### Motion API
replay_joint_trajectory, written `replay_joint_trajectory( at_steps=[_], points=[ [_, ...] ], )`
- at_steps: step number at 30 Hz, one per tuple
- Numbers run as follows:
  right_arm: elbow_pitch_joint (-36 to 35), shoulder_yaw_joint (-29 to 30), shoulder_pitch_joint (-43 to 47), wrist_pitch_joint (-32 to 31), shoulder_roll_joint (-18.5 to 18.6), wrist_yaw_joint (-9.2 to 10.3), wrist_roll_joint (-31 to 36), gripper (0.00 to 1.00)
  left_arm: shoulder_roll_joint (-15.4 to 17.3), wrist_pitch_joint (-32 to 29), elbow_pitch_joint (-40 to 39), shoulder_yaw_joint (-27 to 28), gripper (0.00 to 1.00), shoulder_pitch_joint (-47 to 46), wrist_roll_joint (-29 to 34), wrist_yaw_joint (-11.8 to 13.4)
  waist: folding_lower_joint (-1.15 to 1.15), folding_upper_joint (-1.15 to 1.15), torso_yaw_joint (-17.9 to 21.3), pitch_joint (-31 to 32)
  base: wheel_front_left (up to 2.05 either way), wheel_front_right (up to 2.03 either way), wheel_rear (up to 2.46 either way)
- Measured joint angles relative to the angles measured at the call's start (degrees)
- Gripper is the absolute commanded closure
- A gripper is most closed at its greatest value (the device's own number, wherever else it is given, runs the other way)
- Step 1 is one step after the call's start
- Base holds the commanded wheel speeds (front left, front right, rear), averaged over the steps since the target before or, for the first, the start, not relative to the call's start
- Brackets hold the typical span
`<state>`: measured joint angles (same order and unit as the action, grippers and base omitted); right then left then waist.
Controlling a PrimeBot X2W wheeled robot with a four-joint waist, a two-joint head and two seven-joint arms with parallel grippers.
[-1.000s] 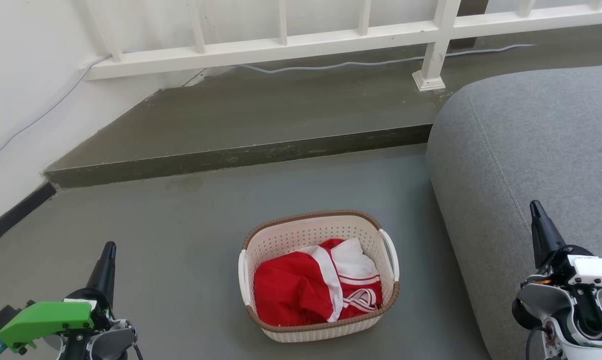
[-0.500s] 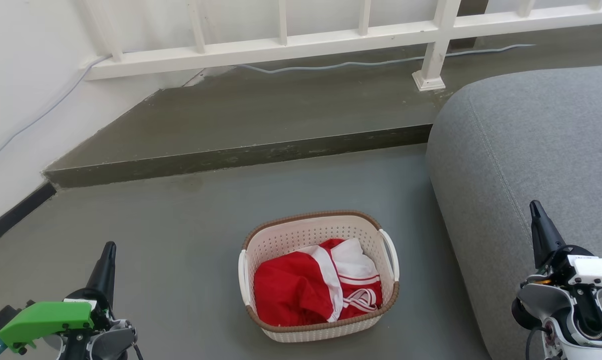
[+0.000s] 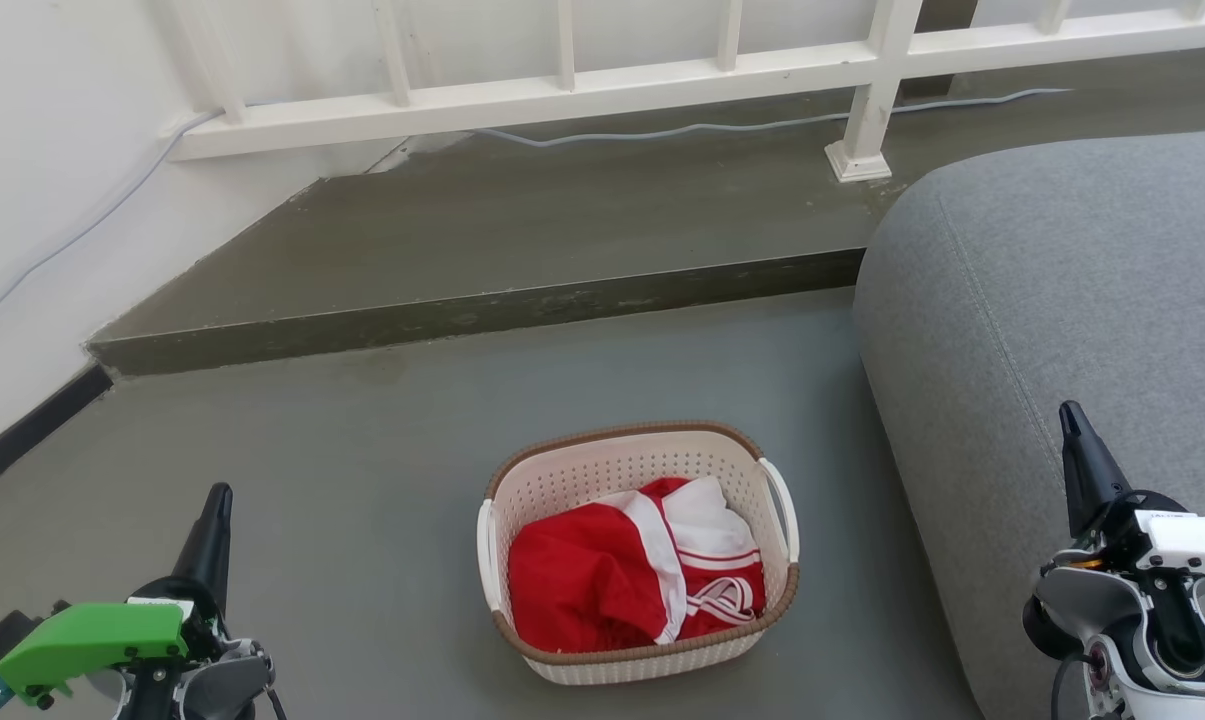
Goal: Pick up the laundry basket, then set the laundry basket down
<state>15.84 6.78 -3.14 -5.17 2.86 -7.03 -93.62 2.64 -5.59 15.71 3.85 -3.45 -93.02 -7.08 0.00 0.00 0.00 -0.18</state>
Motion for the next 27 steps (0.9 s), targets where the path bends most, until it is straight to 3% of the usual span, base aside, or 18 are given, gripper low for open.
replay_joint_trajectory(
  at_steps=[1, 2, 8, 27],
  points=[
    [0.0, 0.0, 0.0, 0.0, 0.0, 0.0, 0.0, 1.0, 0.0, 0.0, 0.0, 0.0, 1.0, 0.0, 0.0, 0.0, 0.0, 0.0, 0.0, 0.0, 0.0, 0.0, 0.0],
    [0.1, 0.0, 0.0, 0.0, 0.0, 0.0, 0.0, 0.0, 0.0, 0.0, 0.1, 0.0, 0.0, 0.0, 0.0, 0.0, 0.0, 0.0, 0.0, 0.0, 0.0, 0.0, 0.0],
    [2.8, -0.1, 2.9, 0.1, -1.5, 0.08, 0.0, 0.0, -1.2, 0.1, 2.8, -0.4, 0.0, 2.2, 0.0, 0.1, 0.0, 0.0, 0.0, 0.0, 0.0, 0.0, 0.0],
    [0.1, -1.5, 2.6, 2.0, -1.4, 0.08, 0.5, 0.0, -1.3, 3.2, 0.3, -1.7, 0.0, 2.2, 1.7, 0.1, 0.0, 0.0, 0.5, -0.2, 0.0, 0.0, 0.0]
  ],
)
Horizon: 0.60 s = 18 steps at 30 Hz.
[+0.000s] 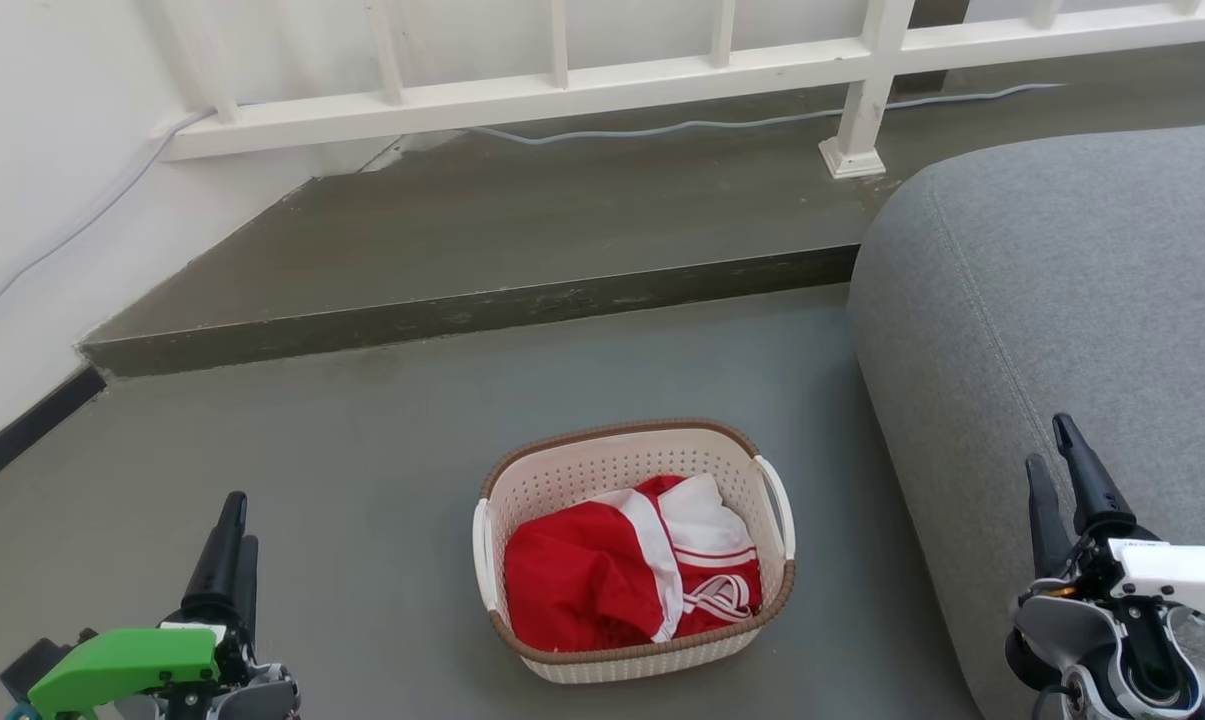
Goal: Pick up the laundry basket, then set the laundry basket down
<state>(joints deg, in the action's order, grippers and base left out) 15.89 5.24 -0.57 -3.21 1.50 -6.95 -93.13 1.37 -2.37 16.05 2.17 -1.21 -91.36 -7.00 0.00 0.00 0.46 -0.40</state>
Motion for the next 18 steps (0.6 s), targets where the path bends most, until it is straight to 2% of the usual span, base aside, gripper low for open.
replay_joint_trajectory(
  at_steps=[18],
  points=[
    [-3.6, -4.7, -0.7, 4.3, 2.1, -0.01, 9.6, 0.0, 1.1, 3.6, -2.1, -3.2, 0.0, -0.2, 11.1, 0.0, 0.0, 0.0, 0.5, -0.4, 0.0, 0.0, 0.0]
  ],
)
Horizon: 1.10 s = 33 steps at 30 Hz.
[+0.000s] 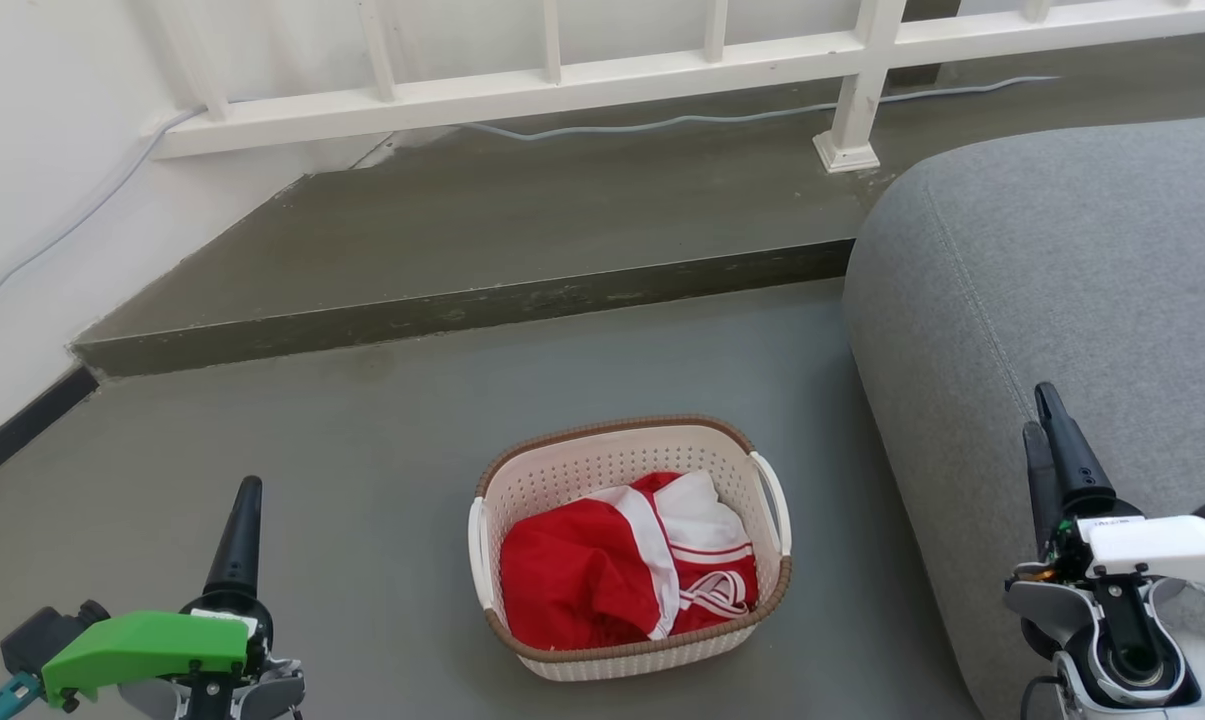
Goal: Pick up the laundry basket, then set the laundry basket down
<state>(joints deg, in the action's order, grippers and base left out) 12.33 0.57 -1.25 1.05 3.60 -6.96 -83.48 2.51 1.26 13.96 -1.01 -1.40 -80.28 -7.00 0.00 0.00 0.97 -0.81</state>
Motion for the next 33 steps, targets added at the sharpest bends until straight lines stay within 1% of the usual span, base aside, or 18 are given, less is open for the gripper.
replay_joint_trajectory(
  at_steps=[10, 15, 16, 20, 26, 27, 31, 33],
  points=[
    [-0.9, -4.1, -0.6, 2.1, 0.8, 0.0, 6.2, 0.0, -0.1, 1.8, -1.7, -0.2, 0.0, -0.2, 9.1, 0.0, 0.0, 0.0, 0.3, -0.1, 0.0, 0.0, 0.0],
    [-0.9, -6.0, -0.7, 3.0, 2.4, -0.01, 11.3, 0.0, 0.4, 2.6, -1.9, -1.4, 0.0, -0.4, 17.1, 0.0, 0.0, 0.0, 0.5, -0.1, 0.0, 0.0, 0.0],
    [-0.9, -6.0, -0.7, 3.0, 2.4, -0.01, 11.3, 0.0, 0.4, 2.6, -1.9, -1.4, 0.0, -0.4, 17.1, 0.0, 0.0, 0.0, 0.5, -0.1, 0.0, 0.0, 0.0],
    [-0.9, -6.8, -0.8, 3.5, 2.7, -0.01, 15.1, 0.0, 0.4, 3.4, -2.2, -1.4, 0.0, -0.5, 21.6, 0.0, 0.0, 0.0, 0.6, -0.2, 0.0, 0.0, 0.0],
    [-1.0, -6.6, -1.9, 4.6, 4.1, 0.09, 25.3, 0.0, 0.3, 4.4, -3.3, -2.9, 0.0, -1.0, 28.2, 0.5, 0.0, 0.0, 0.8, -0.3, 0.0, 0.0, 0.0],
    [-1.2, -6.8, -2.1, 4.8, 4.3, 0.43, 26.8, 0.0, 0.3, 4.4, -3.4, -3.1, 0.0, -1.1, 29.3, 0.5, 0.0, 0.0, 0.8, -0.3, 0.0, 0.0, 0.0],
    [-1.2, -9.0, -2.2, 5.5, 4.7, 0.54, 31.7, 0.0, 0.3, 5.1, -3.4, -4.0, 0.0, -1.1, 33.3, 1.2, 0.0, 0.0, 0.7, -0.4, 0.0, 0.0, 0.0],
    [-1.2, -9.8, -2.2, 5.9, 4.6, 1.09, 33.9, 0.0, 0.3, 5.6, -3.5, -4.4, 0.0, -1.1, 35.4, 1.3, 0.0, 0.0, 0.7, -0.4, 0.0, 0.0, 0.0]
  ],
)
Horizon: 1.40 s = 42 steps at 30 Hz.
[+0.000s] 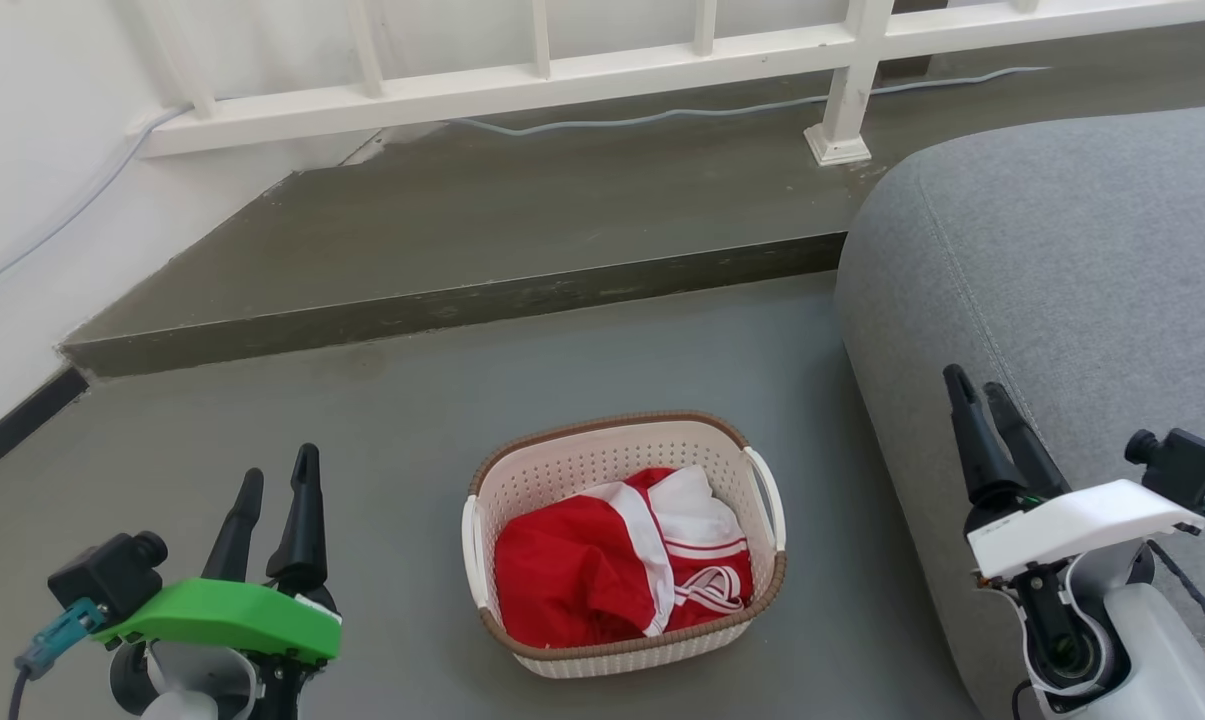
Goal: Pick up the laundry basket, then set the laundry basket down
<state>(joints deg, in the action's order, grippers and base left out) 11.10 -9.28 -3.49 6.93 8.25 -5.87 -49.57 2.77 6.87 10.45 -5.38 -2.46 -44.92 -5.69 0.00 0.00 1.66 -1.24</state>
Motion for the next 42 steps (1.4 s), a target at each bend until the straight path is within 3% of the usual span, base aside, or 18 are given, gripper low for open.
replay_joint_trajectory(
  at_steps=[12, 42],
  points=[
    [-1.4, -2.0, -0.8, 2.1, -0.9, 1.93, 11.0, 0.0, -0.1, 2.1, -1.0, -1.4, 0.0, -0.1, 9.3, 1.2, 0.0, 0.0, -0.1, -0.6, 0.0, 0.0, 0.0],
    [-3.7, -4.4, -0.9, 7.3, -1.6, 2.35, 33.4, 0.0, -0.2, 7.5, -4.1, -4.1, 0.0, -1.4, 28.9, 2.8, 0.0, 0.0, 0.3, -1.3, 0.0, 0.0, 0.0]
  ],
)
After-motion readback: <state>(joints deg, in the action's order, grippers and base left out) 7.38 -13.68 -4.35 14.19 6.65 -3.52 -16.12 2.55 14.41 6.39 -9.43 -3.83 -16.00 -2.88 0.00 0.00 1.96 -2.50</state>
